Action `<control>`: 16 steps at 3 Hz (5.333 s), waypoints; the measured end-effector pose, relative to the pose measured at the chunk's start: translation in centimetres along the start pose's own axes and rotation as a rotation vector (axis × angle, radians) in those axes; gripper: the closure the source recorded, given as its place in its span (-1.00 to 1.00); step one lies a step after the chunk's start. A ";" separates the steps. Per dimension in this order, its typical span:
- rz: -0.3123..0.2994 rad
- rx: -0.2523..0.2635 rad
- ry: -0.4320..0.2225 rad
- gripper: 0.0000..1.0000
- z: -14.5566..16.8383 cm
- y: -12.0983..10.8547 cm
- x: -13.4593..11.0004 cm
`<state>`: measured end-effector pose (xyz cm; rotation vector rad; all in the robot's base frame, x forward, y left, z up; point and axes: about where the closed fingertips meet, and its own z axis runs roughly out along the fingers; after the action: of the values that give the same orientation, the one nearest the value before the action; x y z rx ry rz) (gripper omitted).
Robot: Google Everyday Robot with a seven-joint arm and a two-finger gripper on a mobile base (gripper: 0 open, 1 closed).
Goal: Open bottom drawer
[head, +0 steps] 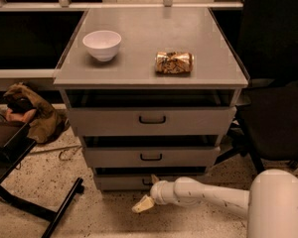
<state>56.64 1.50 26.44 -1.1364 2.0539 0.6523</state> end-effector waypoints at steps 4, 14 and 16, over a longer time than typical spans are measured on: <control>-0.116 0.133 -0.003 -1.00 4.1 -5.4 -2.6; 0.152 0.080 0.205 -1.00 5.2 -4.4 4.2; 0.173 0.065 0.233 -1.00 5.0 -3.4 5.0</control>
Offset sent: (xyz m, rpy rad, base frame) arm 0.0936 0.0127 -0.0010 -0.1121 -0.2332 -0.0487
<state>59.39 0.75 19.11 -1.0461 2.3735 0.5524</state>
